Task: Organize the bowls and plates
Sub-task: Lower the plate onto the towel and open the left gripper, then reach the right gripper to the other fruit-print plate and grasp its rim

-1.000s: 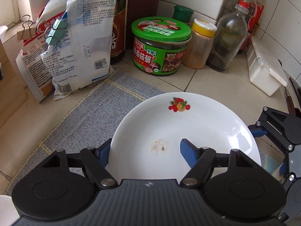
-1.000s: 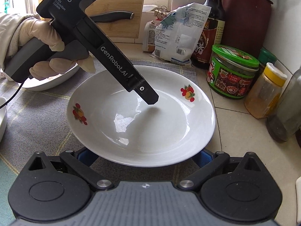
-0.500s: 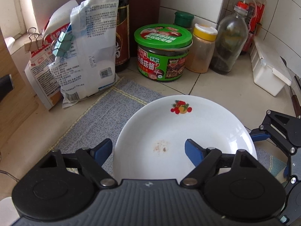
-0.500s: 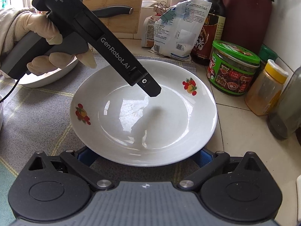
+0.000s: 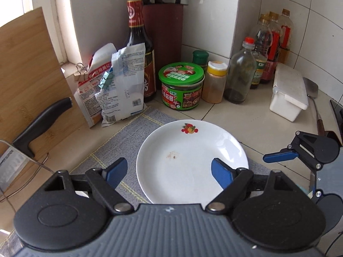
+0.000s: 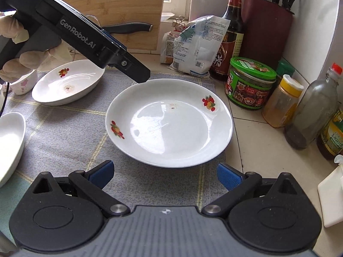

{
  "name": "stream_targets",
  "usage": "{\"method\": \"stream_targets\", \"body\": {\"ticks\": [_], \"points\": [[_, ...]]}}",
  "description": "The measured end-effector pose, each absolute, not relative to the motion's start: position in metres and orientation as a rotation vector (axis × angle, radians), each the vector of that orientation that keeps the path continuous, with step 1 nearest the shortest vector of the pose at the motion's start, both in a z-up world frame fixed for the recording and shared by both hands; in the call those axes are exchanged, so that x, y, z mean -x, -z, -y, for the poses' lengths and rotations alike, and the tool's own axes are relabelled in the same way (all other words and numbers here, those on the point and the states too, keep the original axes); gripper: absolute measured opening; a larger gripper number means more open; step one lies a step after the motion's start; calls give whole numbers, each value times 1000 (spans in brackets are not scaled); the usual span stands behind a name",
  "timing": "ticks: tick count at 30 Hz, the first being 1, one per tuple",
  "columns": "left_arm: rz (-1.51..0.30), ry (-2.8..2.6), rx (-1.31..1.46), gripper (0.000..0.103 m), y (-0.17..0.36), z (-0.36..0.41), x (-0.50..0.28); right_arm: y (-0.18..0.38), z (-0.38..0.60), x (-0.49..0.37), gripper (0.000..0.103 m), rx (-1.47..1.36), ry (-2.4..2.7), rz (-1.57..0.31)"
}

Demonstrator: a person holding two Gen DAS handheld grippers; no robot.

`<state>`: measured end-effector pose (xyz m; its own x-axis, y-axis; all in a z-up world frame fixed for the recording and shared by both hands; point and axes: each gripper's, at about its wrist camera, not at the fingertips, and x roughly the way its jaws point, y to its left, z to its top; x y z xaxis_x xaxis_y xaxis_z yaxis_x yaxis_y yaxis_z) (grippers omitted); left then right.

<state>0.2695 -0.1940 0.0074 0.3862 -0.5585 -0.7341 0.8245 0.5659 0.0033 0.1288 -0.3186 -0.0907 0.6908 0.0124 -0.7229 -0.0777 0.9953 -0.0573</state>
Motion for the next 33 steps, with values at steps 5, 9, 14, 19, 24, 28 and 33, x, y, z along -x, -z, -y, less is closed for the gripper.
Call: {"method": "stream_targets", "body": {"ticks": [5, 9, 14, 19, 24, 28, 33], "points": [[-681, 871, -366, 93, -37, 157, -221, 76, 302, -98, 103, 89, -66, -779], [-646, 815, -354, 94, -47, 130, -179, 69, 285, -73, 103, 91, -94, -760], [-619, 720, -352, 97, -43, 91, -129, 65, 264, -48, 103, 74, -138, -749], [-645, 633, -323, 98, -26, 52, -97, 67, 247, -32, 103, 39, -174, -747], [-660, 541, -311, 98, -2, 19, -72, 74, 230, -27, 103, 1, -218, -751], [-695, 483, -273, 98, 13, -4, -61, 81, 216, -28, 103, -25, -233, -765], [-763, 417, -211, 98, 34, -34, -59, 89, 203, -34, 103, -71, -247, -787]]}}
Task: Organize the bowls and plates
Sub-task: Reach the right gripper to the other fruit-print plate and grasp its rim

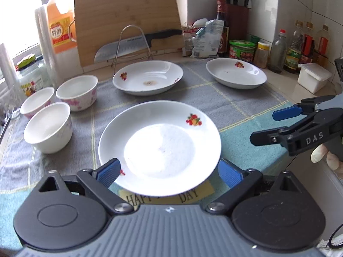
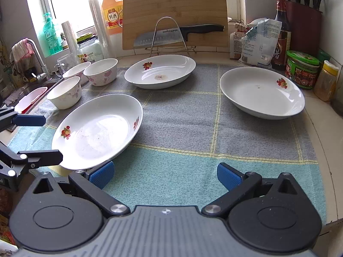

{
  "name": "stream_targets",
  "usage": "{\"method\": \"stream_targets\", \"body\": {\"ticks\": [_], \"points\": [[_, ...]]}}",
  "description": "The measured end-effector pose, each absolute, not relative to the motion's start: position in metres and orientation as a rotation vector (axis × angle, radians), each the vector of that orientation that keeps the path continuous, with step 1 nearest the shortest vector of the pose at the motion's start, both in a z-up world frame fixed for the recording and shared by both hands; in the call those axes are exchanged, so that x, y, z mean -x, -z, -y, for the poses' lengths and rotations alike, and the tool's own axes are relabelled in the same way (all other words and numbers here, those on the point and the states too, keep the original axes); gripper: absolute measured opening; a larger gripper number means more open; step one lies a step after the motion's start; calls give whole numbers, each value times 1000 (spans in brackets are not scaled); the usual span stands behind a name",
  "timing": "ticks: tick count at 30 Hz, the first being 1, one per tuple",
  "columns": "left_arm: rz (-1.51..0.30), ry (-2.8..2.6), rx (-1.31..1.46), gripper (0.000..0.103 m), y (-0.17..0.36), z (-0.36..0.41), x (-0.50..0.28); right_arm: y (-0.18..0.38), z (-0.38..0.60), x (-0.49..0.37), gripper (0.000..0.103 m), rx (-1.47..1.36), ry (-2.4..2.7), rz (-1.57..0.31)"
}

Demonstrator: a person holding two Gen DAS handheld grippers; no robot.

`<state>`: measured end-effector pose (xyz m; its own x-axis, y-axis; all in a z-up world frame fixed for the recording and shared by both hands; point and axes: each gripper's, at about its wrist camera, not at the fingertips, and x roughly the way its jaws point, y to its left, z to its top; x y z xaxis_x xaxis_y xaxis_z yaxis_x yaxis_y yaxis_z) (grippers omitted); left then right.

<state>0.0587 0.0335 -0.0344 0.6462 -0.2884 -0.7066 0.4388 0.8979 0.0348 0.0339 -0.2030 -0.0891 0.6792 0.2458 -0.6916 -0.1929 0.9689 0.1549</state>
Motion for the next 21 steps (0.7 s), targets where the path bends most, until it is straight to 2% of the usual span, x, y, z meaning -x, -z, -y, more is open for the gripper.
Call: {"method": "stream_targets", "body": {"ticks": [7, 18, 21], "points": [[-838, 395, -232, 98, 65, -54, -66, 95, 190, -45, 103, -98, -283, -830], [-831, 486, -293, 98, 85, -62, -87, 100, 160, -75, 103, -181, -369, -903], [-844, 520, -259, 103, 89, -68, -96, 102, 150, -83, 103, -180, -389, -916]]}}
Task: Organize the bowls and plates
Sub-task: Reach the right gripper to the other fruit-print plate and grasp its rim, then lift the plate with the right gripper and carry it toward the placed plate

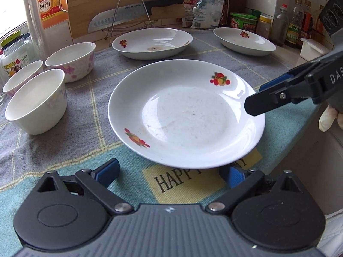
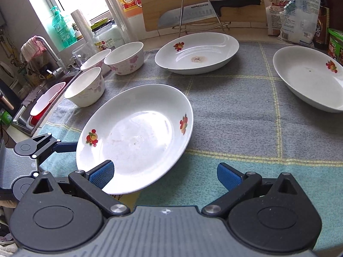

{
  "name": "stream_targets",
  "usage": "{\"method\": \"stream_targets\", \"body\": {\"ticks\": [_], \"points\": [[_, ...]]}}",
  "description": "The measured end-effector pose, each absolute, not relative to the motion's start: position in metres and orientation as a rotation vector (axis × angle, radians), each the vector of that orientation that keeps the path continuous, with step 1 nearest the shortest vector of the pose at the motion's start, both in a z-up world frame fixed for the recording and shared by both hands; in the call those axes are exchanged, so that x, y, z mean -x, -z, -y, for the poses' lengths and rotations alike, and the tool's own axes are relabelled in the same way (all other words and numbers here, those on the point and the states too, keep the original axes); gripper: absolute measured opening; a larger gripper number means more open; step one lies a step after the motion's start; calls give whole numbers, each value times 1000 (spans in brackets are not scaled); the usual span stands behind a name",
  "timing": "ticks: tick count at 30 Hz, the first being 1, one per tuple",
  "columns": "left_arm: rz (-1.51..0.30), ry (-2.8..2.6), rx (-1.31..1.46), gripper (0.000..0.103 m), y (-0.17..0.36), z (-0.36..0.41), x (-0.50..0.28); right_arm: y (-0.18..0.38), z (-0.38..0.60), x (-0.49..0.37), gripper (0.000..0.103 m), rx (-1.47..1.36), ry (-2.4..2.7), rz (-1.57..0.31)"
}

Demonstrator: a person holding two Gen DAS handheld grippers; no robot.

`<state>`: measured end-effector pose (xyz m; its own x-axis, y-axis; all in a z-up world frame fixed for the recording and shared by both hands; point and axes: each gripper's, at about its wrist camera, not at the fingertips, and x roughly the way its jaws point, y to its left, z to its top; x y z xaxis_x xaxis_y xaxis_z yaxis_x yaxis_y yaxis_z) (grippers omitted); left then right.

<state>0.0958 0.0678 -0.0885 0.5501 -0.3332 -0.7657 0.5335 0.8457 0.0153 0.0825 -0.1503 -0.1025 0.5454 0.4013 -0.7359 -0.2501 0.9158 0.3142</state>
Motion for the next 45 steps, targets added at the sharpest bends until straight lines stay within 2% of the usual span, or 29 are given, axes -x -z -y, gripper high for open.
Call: {"method": "stream_targets", "body": {"ticks": [20, 45], "points": [[-751, 775, -346, 103, 92, -78, -113, 111, 120, -142, 103, -171, -459, -1030], [-729, 889, -385, 103, 92, -83, -122, 108, 114, -184, 103, -101, -566, -1129]]}}
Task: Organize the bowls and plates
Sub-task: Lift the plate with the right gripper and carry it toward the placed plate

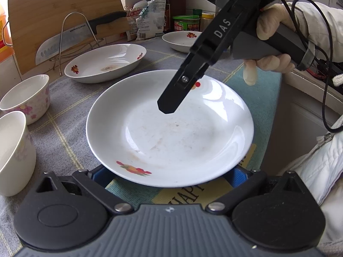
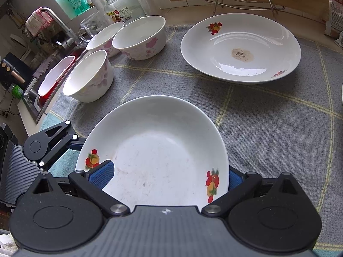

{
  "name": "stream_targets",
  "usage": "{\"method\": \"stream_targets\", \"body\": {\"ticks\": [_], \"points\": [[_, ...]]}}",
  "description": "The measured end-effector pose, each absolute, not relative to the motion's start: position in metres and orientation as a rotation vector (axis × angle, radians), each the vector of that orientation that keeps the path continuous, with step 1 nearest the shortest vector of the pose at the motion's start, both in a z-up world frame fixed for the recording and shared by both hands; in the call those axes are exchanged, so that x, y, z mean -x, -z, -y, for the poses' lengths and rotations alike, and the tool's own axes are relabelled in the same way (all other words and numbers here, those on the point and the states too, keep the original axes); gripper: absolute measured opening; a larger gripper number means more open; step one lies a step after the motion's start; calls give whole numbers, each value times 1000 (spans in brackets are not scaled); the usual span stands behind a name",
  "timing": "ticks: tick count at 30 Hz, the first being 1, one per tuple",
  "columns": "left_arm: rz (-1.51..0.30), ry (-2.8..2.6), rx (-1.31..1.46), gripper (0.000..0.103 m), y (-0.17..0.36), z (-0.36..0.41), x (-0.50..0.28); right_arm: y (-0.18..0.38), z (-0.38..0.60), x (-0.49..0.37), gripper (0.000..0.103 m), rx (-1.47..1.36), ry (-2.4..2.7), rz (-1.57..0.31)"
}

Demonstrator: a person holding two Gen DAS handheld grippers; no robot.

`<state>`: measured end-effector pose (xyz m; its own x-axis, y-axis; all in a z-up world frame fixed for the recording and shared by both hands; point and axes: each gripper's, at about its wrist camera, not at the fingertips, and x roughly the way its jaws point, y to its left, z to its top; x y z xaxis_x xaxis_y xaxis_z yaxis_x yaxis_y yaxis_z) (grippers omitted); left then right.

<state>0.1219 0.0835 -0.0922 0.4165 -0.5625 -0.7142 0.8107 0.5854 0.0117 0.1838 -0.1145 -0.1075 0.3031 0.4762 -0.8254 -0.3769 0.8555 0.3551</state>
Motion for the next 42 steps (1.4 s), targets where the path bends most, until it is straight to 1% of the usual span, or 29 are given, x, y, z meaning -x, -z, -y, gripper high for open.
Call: {"method": "stream_targets", "body": {"ticks": [24, 42], "points": [[-731, 919, -412, 102, 87, -83, -125, 107, 117, -188, 103, -109, -580, -1187], [-730, 910, -381, 102, 70, -63, -129, 90, 137, -188, 103, -113, -595, -1166]]}}
